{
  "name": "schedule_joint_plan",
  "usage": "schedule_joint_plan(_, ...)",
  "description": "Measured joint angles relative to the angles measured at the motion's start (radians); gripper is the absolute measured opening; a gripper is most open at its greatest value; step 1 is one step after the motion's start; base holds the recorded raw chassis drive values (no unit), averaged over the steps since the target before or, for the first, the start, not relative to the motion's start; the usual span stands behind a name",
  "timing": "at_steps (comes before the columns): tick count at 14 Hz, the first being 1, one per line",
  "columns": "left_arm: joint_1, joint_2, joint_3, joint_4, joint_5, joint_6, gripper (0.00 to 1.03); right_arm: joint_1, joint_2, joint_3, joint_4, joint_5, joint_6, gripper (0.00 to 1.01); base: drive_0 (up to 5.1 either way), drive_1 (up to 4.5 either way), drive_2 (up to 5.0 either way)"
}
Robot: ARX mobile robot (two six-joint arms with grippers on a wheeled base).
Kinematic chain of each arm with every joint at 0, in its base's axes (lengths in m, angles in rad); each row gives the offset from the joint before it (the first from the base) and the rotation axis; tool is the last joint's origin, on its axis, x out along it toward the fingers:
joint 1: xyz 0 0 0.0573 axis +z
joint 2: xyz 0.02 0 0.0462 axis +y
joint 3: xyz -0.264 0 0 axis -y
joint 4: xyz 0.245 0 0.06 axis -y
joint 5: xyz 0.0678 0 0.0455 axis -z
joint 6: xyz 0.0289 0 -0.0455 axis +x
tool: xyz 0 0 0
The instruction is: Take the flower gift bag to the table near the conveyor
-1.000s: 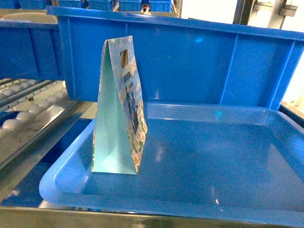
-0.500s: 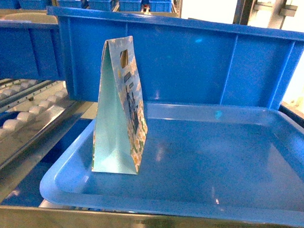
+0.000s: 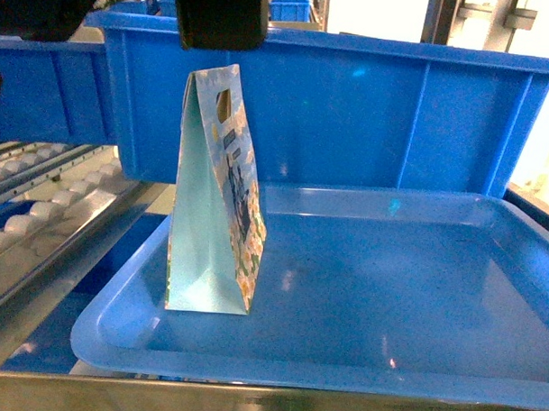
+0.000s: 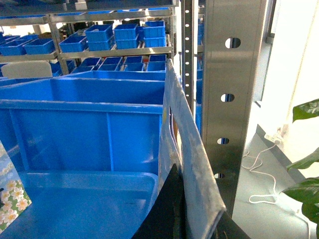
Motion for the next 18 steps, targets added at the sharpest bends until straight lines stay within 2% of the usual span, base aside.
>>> schedule_joint_plan(1,-0.012,0.015,0.001,0.000,-0.012,0.004,0.98,0.000,0.000,0.000,0.000,0.000,0.000,0.02,0.0,0.00,0.0)
schedule_joint_plan(4,-0.032,0.055,0.013,-0.065,-0.031,-0.030,0.98,0.000,0.000,0.000,0.000,0.000,0.000,0.02,0.0,0.00,0.0)
schedule_joint_plan(6,-0.063,0.086,0.019,-0.063,-0.056,-0.039,0.98,0.000,0.000,0.000,0.000,0.000,0.000,0.02,0.0,0.00,0.0)
schedule_joint_plan(13,-0.063,0.126,0.022,-0.060,-0.070,-0.042,0.23,0.000,0.000,0.000,0.000,0.000,0.000,0.02,0.0,0.00,0.0)
schedule_joint_plan(14,-0.055,0.126,0.022,-0.056,-0.081,-0.041,0.02,0.000,0.000,0.000,0.000,0.000,0.000,0.02,0.0,0.00,0.0)
schedule_joint_plan(17,-0.030,0.087,-0.023,-0.022,-0.127,-0.023,0.02,0.000,0.000,0.000,0.000,0.000,0.000,0.02,0.0,0.00,0.0)
schedule_joint_plan(18,-0.019,0.062,-0.045,0.029,-0.147,0.010,0.02,0.000,0.000,0.000,0.000,0.000,0.000,0.02,0.0,0.00,0.0)
